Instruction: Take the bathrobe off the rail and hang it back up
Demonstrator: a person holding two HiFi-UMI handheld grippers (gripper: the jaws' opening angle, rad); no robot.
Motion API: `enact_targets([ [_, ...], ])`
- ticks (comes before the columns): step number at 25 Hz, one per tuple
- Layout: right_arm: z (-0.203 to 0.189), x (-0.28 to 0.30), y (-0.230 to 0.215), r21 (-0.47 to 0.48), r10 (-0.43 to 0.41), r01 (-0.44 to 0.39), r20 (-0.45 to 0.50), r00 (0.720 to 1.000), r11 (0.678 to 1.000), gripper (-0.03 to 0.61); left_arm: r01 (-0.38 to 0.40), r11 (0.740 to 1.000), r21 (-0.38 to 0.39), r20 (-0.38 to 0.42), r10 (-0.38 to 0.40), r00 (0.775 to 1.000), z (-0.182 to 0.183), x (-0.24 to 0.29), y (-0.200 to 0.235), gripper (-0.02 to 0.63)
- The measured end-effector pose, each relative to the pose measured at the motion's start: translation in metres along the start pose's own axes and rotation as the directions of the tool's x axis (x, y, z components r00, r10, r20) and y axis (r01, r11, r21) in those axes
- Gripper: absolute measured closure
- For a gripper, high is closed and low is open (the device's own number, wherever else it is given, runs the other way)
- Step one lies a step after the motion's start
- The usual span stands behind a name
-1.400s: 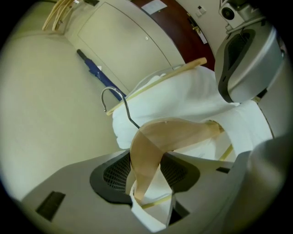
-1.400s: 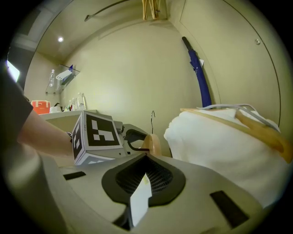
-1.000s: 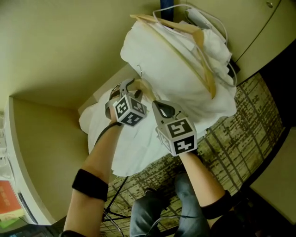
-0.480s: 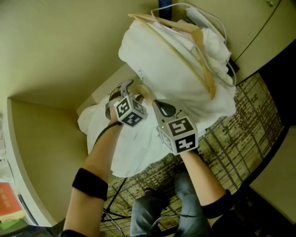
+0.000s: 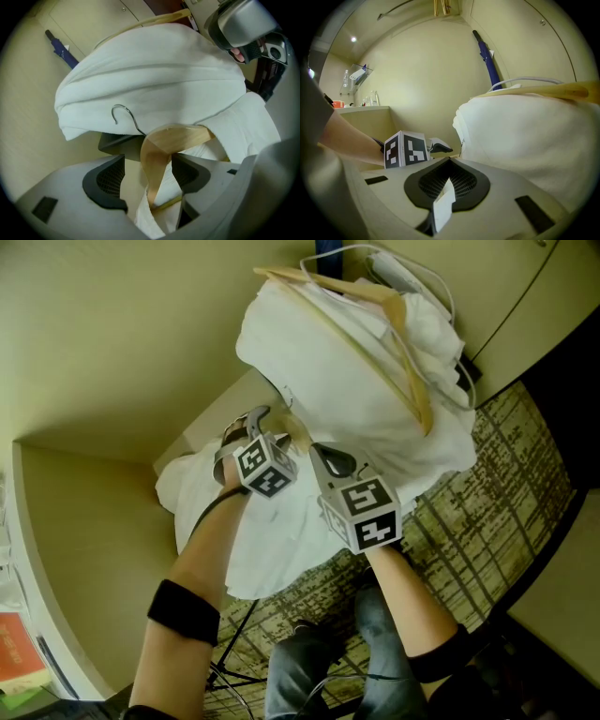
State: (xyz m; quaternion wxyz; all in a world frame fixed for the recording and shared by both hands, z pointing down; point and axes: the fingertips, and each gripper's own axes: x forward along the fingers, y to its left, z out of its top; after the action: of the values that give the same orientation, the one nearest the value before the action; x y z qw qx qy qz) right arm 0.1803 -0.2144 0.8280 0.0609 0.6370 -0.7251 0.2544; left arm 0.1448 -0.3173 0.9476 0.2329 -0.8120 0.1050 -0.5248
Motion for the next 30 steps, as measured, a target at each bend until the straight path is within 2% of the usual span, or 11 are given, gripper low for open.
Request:
enact_targets([
  [8, 0.000, -0.003, 0.009, 0.022, 0.011, -0.010, -0.012, 1.000, 1.000, 0.554, 0.030, 0.999, 0.019, -0.010, -0.030, 1.000, -0.004, -0.008, -0.006, 0.308],
  [13, 0.011, -0.018, 0.016, 0.017, 0.003, -0.003, -0.019, 1.000, 1.000, 0.554, 0.033, 0.999, 0.019, -0.010, -0.033, 0.999, -0.001, -0.039, -0.004, 0.309],
  [16, 0.028, -0.038, 0.024, 0.025, -0.005, 0.006, -0.029, 1.000, 1.000, 0.554, 0.025, 1.000, -0.014, 0.014, -0.025, 1.000, 0.012, -0.075, 0.000, 0.310],
  [19, 0.055, -0.066, 0.038, 0.034, -0.009, 0.010, -0.042, 0.999, 0.999, 0.554, -0.008, 0.997, -0.081, 0.075, 0.014, 0.997, 0.041, -0.133, 0.011, 0.354],
  [23, 0.102, -0.108, 0.060, 0.023, -0.018, 0.019, -0.042, 0.999, 1.000, 0.554, -0.068, 0.972, -0.223, 0.171, 0.107, 0.979, 0.078, -0.229, 0.036, 0.480],
  [27, 0.150, -0.154, 0.089, -0.019, -0.021, 0.020, -0.040, 0.999, 1.000, 0.554, -0.084, 0.923, -0.376, 0.247, 0.187, 0.951, 0.102, -0.330, 0.052, 0.614],
  [30, 0.182, -0.188, 0.115, -0.047, -0.017, 0.016, -0.025, 1.000, 0.999, 0.554, -0.067, 0.865, -0.497, 0.290, 0.239, 0.927, 0.108, -0.405, 0.060, 0.614],
])
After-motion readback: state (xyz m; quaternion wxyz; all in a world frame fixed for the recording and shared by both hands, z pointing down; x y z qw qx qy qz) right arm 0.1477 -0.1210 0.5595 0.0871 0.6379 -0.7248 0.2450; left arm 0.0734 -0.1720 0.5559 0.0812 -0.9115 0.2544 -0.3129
